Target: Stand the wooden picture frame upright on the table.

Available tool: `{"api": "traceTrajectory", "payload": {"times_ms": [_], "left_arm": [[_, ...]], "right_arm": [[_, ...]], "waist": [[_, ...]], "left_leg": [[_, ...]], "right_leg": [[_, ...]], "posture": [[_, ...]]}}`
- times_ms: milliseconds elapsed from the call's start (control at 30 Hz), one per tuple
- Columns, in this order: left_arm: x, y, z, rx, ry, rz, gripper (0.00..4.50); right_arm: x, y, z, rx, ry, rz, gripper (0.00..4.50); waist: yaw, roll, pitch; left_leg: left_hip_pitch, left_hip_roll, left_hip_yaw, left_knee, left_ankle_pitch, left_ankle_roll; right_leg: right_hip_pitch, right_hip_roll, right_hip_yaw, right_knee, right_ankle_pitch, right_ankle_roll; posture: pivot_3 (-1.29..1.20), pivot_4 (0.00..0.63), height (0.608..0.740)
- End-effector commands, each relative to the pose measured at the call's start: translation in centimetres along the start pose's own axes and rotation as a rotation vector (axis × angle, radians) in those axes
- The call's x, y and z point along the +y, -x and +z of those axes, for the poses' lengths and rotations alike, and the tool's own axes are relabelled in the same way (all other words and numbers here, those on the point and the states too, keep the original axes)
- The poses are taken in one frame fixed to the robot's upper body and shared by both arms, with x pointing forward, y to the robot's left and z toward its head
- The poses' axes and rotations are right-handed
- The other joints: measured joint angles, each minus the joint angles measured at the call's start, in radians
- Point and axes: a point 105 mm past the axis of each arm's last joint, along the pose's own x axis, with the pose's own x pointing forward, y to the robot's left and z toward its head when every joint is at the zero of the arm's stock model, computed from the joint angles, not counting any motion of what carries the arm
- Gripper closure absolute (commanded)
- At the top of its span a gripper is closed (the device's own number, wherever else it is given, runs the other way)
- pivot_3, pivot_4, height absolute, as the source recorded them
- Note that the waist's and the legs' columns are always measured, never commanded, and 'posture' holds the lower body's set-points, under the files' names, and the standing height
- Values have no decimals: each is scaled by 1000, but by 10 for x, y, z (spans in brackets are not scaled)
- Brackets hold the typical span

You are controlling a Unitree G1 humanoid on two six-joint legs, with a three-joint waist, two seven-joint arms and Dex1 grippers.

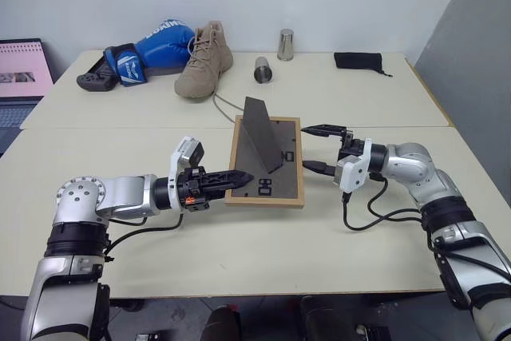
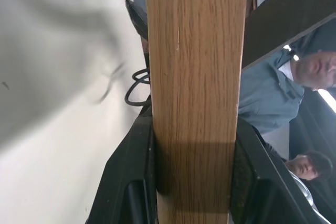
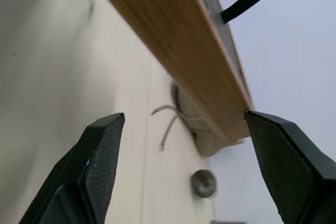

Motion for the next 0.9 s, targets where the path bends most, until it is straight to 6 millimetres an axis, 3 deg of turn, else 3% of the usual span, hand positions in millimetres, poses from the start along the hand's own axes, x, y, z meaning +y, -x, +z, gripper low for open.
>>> {"api": "traceTrajectory", "payload": {"times_ms": [33, 133, 267, 367, 533, 700, 767, 867, 900], "left_arm": [[-14, -5, -2, 2, -47, -59, 3203], [-11, -6, -3, -15, -45, -57, 3203], [-9, -5, -7, -23, -50, -49, 3203], [-9, -8, -8, -39, -58, -55, 3203], [-10, -9, -11, -55, -89, -33, 3203], [-10, -11, -13, -74, -109, -20, 3203], [-11, -11, -9, -103, -129, -4, 2509], [-19, -6, -2, -121, -165, -4, 1968], [-23, 0, 8, -154, -181, 4, 1698]], "right_arm": [[-17, -12, 16, -102, 119, -72, 620], [-21, -14, 17, -112, 154, -106, 1094], [-18, -14, 15, -114, 185, -99, 1094], [-15, -17, 20, -148, 194, -104, 1507], [-21, -17, 18, -146, 226, -129, 2701], [-23, -15, 17, -143, 254, -135, 2831], [-23, -15, 16, -141, 261, -137, 2835], [-22, -13, 15, -139, 259, -139, 3132], [-21, -12, 15, -137, 254, -138, 3151]], "waist": [[0, 0, 0], [1, 0, 0], [1, 0, 0], [0, 0, 0], [0, 0, 0], [1, 0, 0], [1, 0, 0], [1, 0, 0], [1, 0, 0]], "left_leg": [[0, 0, 0, 0, 0, 0], [0, 0, 0, 0, 0, 0], [0, -1, 0, 0, 0, 0], [0, -1, -1, 0, 0, 0], [0, -1, 0, 0, 0, 0], [0, -1, -1, 0, 0, 0], [0, -1, -1, 0, 0, 0], [0, -1, -1, 0, 0, 0], [0, -1, -1, 0, 0, 0]], "right_leg": [[0, 0, 0, 0, 0, 0], [0, 0, 0, 0, 0, 0], [1, -1, 0, 0, 0, 0], [1, 0, 0, 0, 0, 0], [1, 0, 0, 0, 0, 0], [1, 0, 0, 0, 0, 0], [1, 0, 0, 0, 0, 0], [1, 0, 0, 0, 0, 0], [1, 0, 0, 0, 0, 0]], "posture": [[0, 150, 740], [0, 150, 740], [0, 150, 740], [0, 150, 740], [0, 150, 740], [0, 150, 740], [0, 150, 740], [0, 150, 740], [0, 150, 740]]}}
